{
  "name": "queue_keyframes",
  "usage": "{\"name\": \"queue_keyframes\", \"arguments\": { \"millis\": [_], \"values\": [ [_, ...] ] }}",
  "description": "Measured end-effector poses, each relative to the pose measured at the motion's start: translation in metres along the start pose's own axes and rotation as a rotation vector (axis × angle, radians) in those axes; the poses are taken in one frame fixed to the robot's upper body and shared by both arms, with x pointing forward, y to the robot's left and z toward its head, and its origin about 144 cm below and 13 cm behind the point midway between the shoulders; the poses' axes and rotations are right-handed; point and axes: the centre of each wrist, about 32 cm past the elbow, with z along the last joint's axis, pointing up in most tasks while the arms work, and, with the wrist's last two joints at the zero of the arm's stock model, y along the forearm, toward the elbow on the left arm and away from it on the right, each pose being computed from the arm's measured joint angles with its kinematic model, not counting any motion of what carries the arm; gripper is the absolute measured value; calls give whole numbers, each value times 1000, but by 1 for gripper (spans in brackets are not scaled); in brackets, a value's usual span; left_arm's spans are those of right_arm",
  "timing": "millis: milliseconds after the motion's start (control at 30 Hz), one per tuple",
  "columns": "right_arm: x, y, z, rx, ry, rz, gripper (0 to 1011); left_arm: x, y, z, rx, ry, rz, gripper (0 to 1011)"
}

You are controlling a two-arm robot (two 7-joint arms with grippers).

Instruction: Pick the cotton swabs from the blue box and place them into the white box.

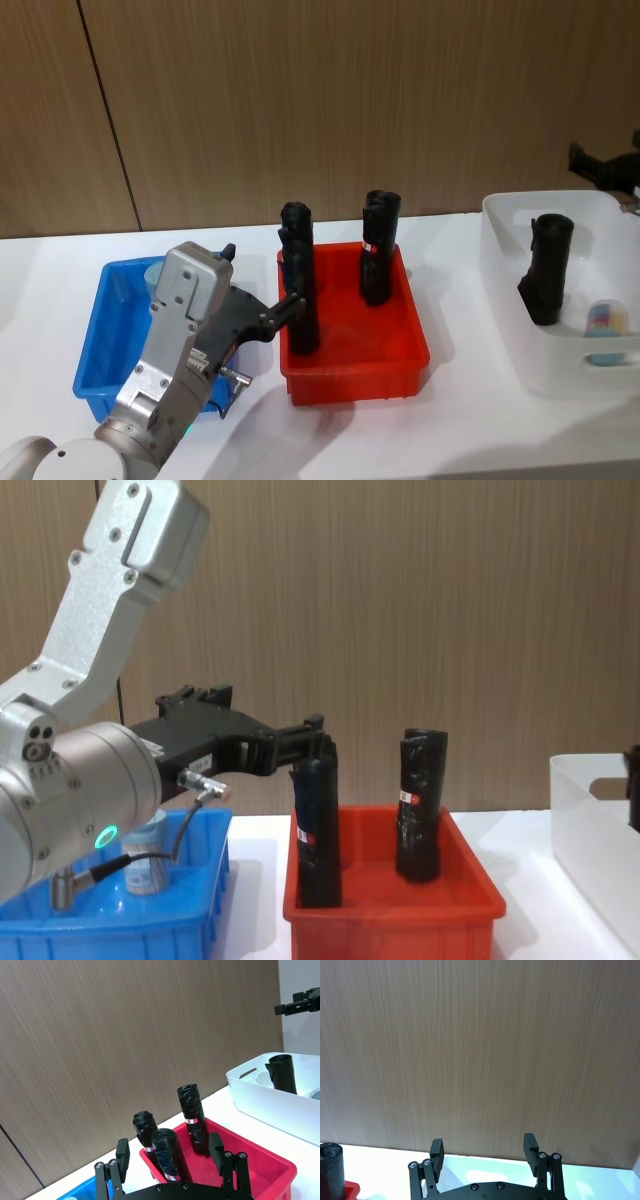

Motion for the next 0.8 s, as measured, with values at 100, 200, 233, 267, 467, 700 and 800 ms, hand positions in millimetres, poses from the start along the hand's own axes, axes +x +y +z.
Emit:
{"name": "queue_keyframes", "arguments": {
  "millis": [100,200,233,267,467,700,800],
  "values": [
    [1,0,0,-1,1,-3,1002,0,0,0,0,0,0,1000],
    [1,-1,-1,-2,1,-5,1002,0,0,0,0,0,0,1000],
    [1,-1,-1,-2,1,-5,1002,0,0,0,0,0,0,1000],
    [2,-1,-1,-2,2,-5,1002,0,0,0,0,0,0,1000],
    [2,-1,-1,-3,2,-8,1002,0,0,0,0,0,0,1000],
    [3,-1,-1,-4,2,-10,1002,0,0,0,0,0,0,1000],
    [3,-1,-1,-4,2,-11,1002,0,0,0,0,0,0,1000]
  ]
}}
